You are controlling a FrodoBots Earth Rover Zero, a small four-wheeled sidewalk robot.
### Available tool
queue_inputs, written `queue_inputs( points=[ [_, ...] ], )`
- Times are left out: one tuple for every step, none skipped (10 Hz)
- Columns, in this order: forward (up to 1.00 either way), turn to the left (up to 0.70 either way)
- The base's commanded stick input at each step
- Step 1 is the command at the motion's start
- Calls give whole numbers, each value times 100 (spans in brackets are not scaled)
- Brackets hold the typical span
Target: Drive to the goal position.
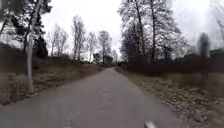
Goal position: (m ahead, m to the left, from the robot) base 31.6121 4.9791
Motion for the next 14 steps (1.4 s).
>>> queue_inputs(
  points=[
    [70, 0],
    [70, 0],
    [70, 0],
    [70, 0],
    [70, 0],
    [70, 0],
    [70, 0],
    [70, 0],
    [70, 0],
    [70, 0],
    [70, 0],
    [70, 0],
    [70, 0],
    [70, 0]
  ],
)
